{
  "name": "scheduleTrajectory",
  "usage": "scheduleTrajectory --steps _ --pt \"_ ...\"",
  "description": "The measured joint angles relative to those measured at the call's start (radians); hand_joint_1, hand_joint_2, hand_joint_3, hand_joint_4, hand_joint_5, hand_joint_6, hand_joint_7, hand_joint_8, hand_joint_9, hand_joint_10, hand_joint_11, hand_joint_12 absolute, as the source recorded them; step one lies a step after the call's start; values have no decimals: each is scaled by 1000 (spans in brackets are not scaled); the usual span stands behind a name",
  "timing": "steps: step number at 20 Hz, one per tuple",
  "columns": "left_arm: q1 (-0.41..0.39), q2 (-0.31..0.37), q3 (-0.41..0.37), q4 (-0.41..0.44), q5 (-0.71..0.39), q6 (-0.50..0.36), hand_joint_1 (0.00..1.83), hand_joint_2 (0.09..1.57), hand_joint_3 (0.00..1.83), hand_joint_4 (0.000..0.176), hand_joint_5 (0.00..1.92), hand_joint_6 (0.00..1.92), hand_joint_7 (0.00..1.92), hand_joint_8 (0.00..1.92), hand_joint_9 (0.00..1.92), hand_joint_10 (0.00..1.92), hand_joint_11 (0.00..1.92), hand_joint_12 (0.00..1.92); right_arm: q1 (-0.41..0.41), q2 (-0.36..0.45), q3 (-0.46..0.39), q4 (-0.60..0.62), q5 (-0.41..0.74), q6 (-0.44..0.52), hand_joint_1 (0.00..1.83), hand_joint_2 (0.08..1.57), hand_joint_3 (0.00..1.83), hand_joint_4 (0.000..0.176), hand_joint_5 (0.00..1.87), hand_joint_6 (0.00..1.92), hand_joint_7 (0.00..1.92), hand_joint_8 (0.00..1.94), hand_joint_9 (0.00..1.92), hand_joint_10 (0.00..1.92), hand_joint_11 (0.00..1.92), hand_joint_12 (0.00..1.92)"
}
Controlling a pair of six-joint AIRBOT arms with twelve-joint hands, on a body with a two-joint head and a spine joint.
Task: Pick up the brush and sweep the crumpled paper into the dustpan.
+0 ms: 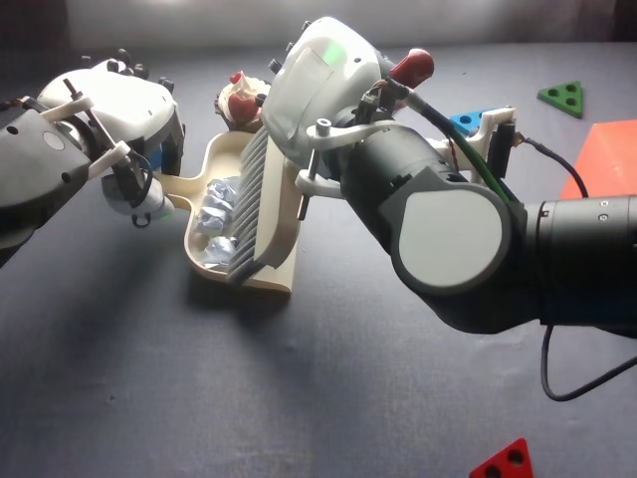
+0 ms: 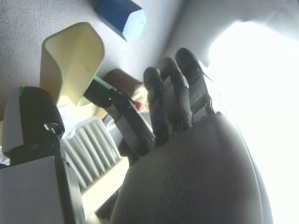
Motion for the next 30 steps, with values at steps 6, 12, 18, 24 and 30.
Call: scheduleTrajectory --steps 6,12,18,24,30 --pt "0 0 2 -2 0 -3 1147 1061 1 0 1104 771 404 2 249 3 0 617 -4 41 -62 -39 -37 27 1452 1158 1 63 935 1921 965 1941 1328 1921 1496 1921" --pt "0 0 2 -5 -1 -3 1138 1066 0 0 1091 794 391 3 252 3 0 661 2 87 -85 -49 -40 3 1434 1169 3 69 897 1921 950 1941 1318 1921 1485 1921" --pt "0 0 2 -6 -1 -3 1141 1058 0 0 1111 761 393 3 251 1 0 633 32 103 -69 107 -7 -198 1435 1176 1 83 927 1921 959 1941 1337 1921 1493 1921" --pt "0 0 2 -10 -2 -3 1148 1054 0 0 1121 743 406 3 274 6 0 557 33 85 -11 161 -8 -245 1435 1167 0 90 929 1921 980 1941 1341 1921 1493 1921" --pt "-1 0 2 -13 -4 -3 1150 1067 2 0 1087 797 361 4 233 2 0 535 12 23 23 106 24 -162 1437 1174 1 87 905 1921 912 1941 1333 1921 1493 1921"
